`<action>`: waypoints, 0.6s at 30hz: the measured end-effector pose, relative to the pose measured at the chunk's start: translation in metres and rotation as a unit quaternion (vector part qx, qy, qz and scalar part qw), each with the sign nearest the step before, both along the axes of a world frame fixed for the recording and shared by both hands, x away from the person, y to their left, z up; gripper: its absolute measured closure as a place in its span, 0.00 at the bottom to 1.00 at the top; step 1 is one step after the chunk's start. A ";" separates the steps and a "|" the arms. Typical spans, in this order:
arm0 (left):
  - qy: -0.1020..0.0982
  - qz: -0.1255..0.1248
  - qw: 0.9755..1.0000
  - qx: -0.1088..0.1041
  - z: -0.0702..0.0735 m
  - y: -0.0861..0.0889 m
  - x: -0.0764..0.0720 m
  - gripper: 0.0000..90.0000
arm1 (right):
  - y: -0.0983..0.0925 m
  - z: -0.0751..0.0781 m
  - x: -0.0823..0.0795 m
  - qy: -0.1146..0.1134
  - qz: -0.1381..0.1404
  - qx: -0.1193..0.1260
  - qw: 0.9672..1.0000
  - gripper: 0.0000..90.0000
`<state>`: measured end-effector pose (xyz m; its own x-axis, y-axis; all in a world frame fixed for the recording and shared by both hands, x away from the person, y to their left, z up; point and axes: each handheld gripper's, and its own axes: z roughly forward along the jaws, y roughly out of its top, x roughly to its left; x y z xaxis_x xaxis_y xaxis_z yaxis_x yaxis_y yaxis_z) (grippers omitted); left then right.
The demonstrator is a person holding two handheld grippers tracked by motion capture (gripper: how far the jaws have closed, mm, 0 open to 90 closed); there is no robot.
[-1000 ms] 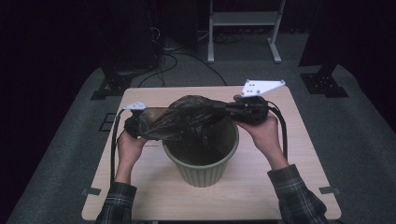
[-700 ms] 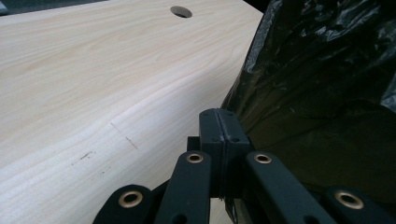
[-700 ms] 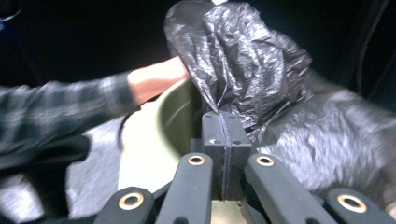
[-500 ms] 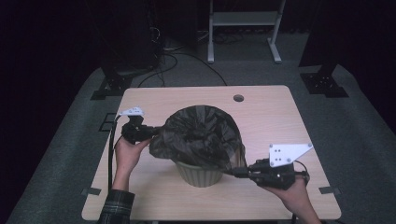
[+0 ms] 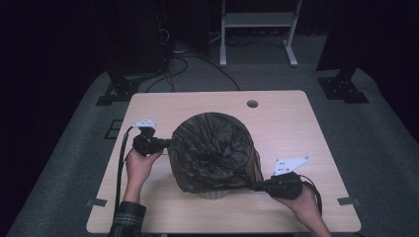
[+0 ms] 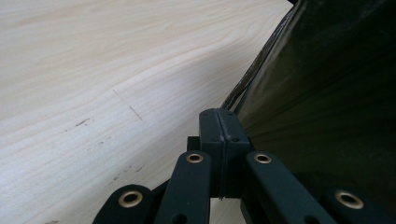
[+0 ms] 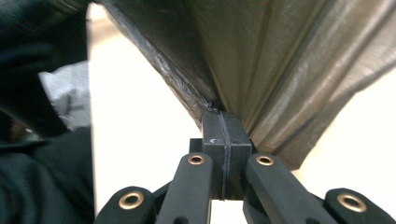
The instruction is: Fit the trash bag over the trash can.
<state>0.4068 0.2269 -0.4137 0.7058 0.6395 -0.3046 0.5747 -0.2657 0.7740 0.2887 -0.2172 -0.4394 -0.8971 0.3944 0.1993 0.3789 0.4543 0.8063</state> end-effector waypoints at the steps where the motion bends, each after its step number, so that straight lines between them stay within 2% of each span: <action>1: 0.002 0.000 1.000 0.001 -0.003 -0.001 0.001 1.00 | -0.001 -0.004 0.003 0.008 -0.007 -0.004 1.000 1.00; 6: 0.014 0.001 1.000 0.021 -0.012 -0.006 0.006 1.00 | -0.004 -0.020 0.014 0.021 -0.031 -0.033 0.999 1.00; 9: 0.020 0.005 0.999 0.043 -0.017 -0.008 0.007 1.00 | -0.004 -0.028 0.019 0.032 -0.038 -0.048 0.998 1.00; 11: 0.022 0.006 0.998 0.051 -0.020 -0.007 0.006 1.00 | -0.003 -0.033 0.022 0.035 -0.040 -0.058 0.997 1.00; 15: 0.020 0.010 0.999 0.032 -0.021 -0.002 0.004 1.00 | -0.003 -0.033 0.023 0.030 -0.043 -0.057 0.997 0.99; 16: 0.018 0.010 0.999 0.025 -0.019 0.000 0.004 0.98 | -0.003 -0.031 0.022 0.024 -0.046 -0.053 0.997 0.95; 18: 0.014 0.013 1.000 0.015 -0.014 0.003 0.002 0.86 | -0.006 -0.026 0.021 0.015 -0.058 -0.043 0.997 0.80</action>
